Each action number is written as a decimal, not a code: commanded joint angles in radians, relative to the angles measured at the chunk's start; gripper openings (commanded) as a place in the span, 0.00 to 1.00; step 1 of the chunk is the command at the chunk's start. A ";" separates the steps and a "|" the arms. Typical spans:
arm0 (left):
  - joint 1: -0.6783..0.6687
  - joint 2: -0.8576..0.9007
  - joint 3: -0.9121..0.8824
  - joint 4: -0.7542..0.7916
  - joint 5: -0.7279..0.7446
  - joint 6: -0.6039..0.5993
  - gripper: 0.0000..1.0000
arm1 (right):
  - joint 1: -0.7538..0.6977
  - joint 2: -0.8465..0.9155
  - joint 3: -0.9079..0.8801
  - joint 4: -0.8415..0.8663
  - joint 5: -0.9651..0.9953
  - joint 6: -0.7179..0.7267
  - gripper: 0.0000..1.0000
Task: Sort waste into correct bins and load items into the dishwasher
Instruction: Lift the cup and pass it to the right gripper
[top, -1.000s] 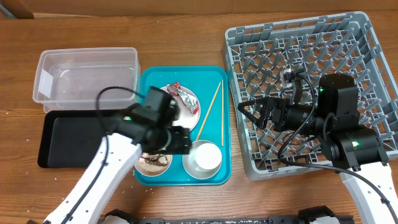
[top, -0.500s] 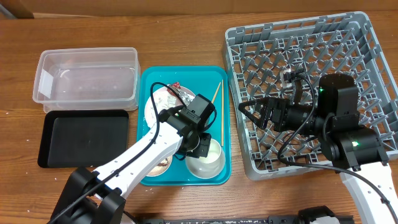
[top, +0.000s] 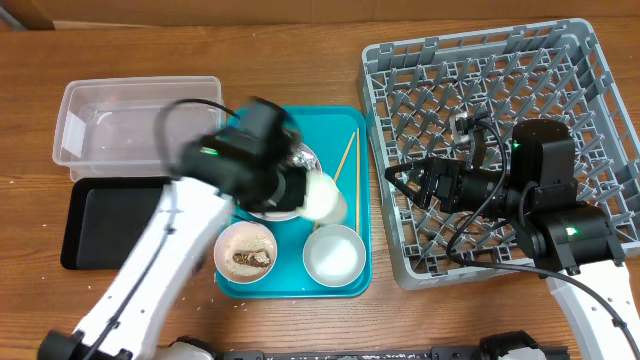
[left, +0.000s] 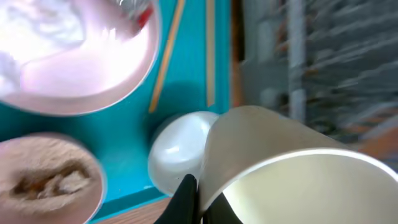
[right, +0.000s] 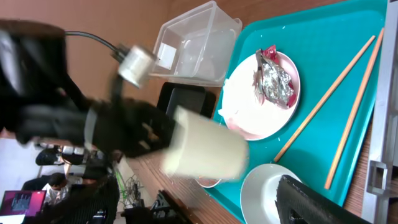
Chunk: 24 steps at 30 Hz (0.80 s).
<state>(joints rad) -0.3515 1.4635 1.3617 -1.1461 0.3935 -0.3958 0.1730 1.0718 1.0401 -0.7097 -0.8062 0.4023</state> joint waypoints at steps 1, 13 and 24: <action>0.173 -0.019 0.034 0.011 0.545 0.153 0.04 | 0.030 -0.005 0.026 0.033 -0.035 -0.014 0.83; 0.328 -0.013 0.034 -0.034 1.139 0.243 0.04 | 0.257 0.010 0.026 0.341 -0.060 -0.069 0.84; 0.269 -0.013 0.034 -0.040 1.094 0.242 0.04 | 0.259 0.095 0.026 0.627 -0.281 0.018 0.84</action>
<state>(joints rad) -0.0551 1.4578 1.3777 -1.1839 1.4849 -0.1791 0.4271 1.1530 1.0428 -0.1444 -0.9752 0.3782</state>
